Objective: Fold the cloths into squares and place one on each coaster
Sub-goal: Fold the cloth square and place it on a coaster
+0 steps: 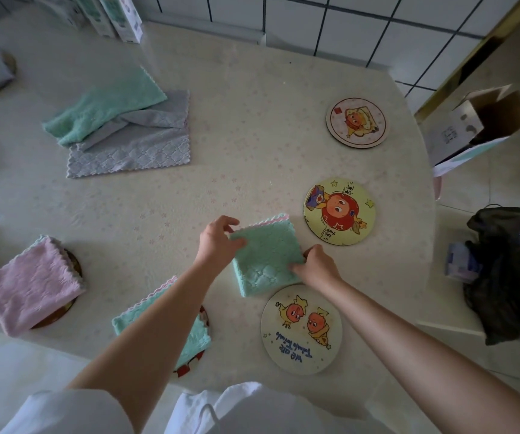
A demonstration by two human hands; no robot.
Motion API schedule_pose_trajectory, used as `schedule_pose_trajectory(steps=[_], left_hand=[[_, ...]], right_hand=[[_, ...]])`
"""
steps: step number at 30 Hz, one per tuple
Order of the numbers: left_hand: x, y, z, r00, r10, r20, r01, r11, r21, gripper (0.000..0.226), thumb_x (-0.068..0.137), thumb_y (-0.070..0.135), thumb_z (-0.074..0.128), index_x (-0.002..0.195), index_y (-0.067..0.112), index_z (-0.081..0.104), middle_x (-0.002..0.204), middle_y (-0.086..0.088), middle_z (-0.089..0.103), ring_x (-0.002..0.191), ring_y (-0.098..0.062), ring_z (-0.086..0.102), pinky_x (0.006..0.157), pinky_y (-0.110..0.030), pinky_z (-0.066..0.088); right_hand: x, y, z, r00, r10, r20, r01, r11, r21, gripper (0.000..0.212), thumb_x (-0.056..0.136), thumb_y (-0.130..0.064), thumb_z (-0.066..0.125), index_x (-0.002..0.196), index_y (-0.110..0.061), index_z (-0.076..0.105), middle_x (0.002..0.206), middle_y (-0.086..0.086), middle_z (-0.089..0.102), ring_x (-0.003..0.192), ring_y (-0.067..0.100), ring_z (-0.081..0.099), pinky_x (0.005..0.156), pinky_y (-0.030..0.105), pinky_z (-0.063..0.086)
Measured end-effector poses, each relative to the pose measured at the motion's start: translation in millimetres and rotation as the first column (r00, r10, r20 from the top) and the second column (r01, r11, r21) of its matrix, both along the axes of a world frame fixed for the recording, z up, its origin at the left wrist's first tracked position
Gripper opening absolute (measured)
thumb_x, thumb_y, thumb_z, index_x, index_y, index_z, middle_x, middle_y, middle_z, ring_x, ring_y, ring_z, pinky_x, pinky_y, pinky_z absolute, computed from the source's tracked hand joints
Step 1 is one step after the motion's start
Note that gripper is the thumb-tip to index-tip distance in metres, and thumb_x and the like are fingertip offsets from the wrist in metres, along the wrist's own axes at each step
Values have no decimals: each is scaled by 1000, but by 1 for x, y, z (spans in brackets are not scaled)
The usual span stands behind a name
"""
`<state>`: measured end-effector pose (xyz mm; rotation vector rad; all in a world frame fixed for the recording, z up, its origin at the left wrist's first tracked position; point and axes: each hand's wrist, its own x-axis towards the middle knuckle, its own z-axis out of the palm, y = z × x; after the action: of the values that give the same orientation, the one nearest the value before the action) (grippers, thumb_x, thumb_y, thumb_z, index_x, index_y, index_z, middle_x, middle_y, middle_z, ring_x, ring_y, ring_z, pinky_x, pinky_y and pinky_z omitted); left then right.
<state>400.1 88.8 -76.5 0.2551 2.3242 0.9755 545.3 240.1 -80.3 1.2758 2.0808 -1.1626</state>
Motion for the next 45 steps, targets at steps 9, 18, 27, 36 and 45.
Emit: schedule_pose_trajectory(steps=[9,18,27,36,45], left_hand=[[13,-11,32,880,-47,472,-65,973,219,39,73,-9,70,105,14,70,102,-12,71,98,-29,67,91,-40,54],[50,-26,65,703,-183,687,-222,861,457,39,72,-6,70,109,5,67,110,-15,64,97,-28,62,76,-37,58],[115,-36,23,797,107,594,-297,927,231,20,81,-1,70,100,3,67,90,-11,72,78,-21,68,68,-30,59],[141,-51,-7,985,-17,171,16,1000,9,14,76,13,76,84,23,70,78,5,70,71,-12,65,70,-27,54],[142,-52,-13,977,-203,-70,199,978,-64,16,81,11,72,96,12,68,88,4,64,73,-7,60,62,-5,42]], right_hand=[[16,6,10,985,111,-129,-125,987,-104,53,77,-25,73,119,-9,44,114,1,55,99,19,55,83,35,52],[66,7,39,947,-40,-318,-74,938,-340,44,77,-15,73,118,-14,58,111,-1,64,107,17,59,83,28,53],[146,2,25,860,-446,-250,307,841,-445,15,88,-16,65,101,-9,64,107,16,65,98,26,66,79,39,58],[167,-19,-9,925,-288,-247,276,958,-80,14,81,-14,72,92,-13,65,89,5,66,70,10,61,56,15,50],[170,-21,-4,940,340,5,-299,819,490,30,85,-34,64,109,-19,52,107,-1,51,94,22,58,63,34,47]])
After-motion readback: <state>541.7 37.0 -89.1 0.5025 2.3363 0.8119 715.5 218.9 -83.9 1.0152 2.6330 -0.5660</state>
